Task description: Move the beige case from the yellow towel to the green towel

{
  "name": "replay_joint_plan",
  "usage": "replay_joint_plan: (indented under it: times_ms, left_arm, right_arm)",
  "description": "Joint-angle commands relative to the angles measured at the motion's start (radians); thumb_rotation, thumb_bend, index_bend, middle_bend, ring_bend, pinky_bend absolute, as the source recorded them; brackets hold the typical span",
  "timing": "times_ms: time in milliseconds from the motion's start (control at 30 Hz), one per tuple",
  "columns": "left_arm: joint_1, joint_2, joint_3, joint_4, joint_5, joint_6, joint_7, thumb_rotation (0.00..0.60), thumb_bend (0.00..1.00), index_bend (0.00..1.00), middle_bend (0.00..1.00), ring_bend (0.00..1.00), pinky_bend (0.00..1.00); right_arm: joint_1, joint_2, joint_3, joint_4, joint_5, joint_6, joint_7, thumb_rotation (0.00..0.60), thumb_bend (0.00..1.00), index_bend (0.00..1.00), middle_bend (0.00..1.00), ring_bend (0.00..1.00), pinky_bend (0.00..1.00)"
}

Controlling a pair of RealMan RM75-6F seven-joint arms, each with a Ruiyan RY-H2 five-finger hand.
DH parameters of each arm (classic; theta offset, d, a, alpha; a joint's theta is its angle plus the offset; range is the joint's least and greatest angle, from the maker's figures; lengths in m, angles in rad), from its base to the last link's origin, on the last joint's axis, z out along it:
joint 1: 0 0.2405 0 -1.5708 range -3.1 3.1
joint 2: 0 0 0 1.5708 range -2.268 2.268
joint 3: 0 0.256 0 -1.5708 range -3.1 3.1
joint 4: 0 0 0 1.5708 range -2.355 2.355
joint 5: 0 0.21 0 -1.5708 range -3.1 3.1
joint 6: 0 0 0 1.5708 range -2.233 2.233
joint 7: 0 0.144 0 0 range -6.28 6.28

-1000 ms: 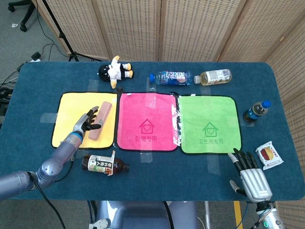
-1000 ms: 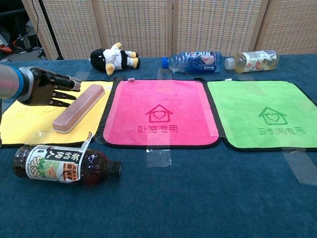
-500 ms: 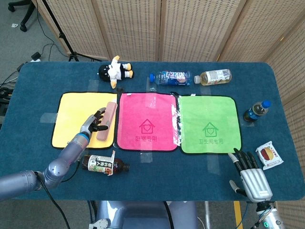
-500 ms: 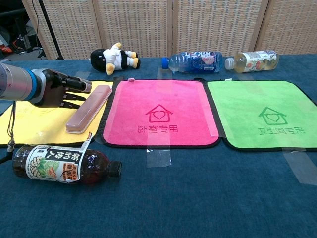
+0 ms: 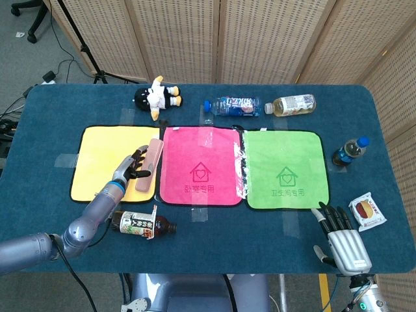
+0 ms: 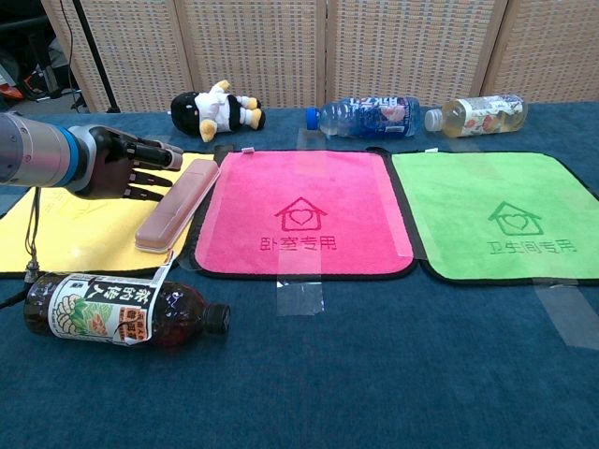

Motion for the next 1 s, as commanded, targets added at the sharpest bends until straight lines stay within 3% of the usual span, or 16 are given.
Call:
replay_joint_plan:
  times_ms: [33,1000]
  left_arm:
    - [-0.003,-0.004,0.000,-0.002,-0.001,0.002,0.004,0.600,0.58,0.00,0.00,0.00,0.02]
    - [-0.059,-0.060,-0.029,-0.013,-0.032,0.023,0.037,0.600,0.58,0.00,0.00,0.00,0.02]
  right_arm:
    - [0.000,0.000,0.000,0.000,-0.001,0.000,0.000,0.600,0.35,0.07,0.00,0.00,0.00]
    - [0.000,0.003,-0.001,0.000,-0.003,0.004,0.008,0.600,0.35,0.07,0.00,0.00,0.00]
